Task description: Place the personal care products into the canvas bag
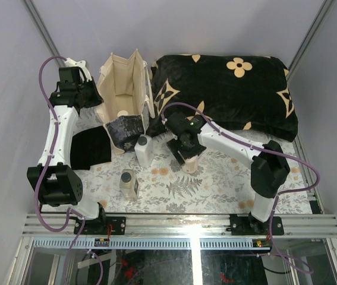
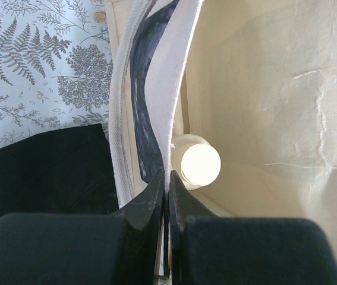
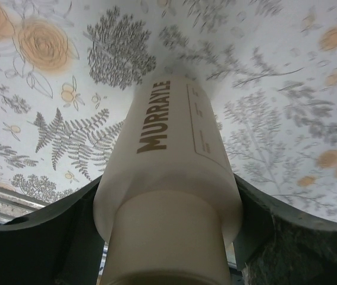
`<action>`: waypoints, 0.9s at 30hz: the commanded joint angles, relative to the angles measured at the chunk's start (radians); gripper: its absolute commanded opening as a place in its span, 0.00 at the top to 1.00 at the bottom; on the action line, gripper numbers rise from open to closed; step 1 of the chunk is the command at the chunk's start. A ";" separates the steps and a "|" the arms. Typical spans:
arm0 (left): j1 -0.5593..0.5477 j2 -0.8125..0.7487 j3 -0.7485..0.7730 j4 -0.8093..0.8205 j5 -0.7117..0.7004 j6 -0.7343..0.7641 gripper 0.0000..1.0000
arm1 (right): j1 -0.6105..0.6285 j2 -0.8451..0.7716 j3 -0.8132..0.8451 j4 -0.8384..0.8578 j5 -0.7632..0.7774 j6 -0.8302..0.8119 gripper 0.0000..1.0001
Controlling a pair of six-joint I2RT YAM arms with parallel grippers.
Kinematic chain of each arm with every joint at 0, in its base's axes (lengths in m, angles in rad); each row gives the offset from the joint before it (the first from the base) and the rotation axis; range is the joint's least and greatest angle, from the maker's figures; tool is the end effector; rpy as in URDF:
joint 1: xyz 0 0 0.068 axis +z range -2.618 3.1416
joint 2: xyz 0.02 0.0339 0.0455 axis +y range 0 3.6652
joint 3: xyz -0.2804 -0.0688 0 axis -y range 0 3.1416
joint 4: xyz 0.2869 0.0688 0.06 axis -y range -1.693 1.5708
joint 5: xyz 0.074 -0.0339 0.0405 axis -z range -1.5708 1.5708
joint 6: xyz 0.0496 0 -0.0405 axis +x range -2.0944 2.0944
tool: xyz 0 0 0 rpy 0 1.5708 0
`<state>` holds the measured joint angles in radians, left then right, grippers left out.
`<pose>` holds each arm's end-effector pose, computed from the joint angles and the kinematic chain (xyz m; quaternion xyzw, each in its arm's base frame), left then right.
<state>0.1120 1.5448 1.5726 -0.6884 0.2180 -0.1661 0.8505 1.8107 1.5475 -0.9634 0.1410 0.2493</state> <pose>0.3932 0.0334 0.3866 -0.0764 0.8909 -0.1095 0.4341 0.2828 0.3117 0.2533 -0.2795 0.9423 0.0301 0.1819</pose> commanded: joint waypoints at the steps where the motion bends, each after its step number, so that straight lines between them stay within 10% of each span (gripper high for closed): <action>1: 0.000 -0.042 -0.023 0.020 -0.008 -0.004 1.00 | 0.005 -0.018 0.309 -0.098 0.155 -0.063 1.00; 12: -0.001 -0.065 -0.030 0.030 0.000 -0.004 1.00 | 0.004 0.211 1.021 -0.105 0.357 -0.254 1.00; 27: -0.001 -0.073 -0.049 0.032 0.006 -0.002 1.00 | 0.023 0.094 0.809 0.687 0.102 -0.491 1.00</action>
<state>0.1120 1.5116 1.5440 -0.6865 0.2173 -0.1658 0.8528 1.9869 2.2852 -0.6655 0.3004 -0.1410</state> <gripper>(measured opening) 0.006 0.755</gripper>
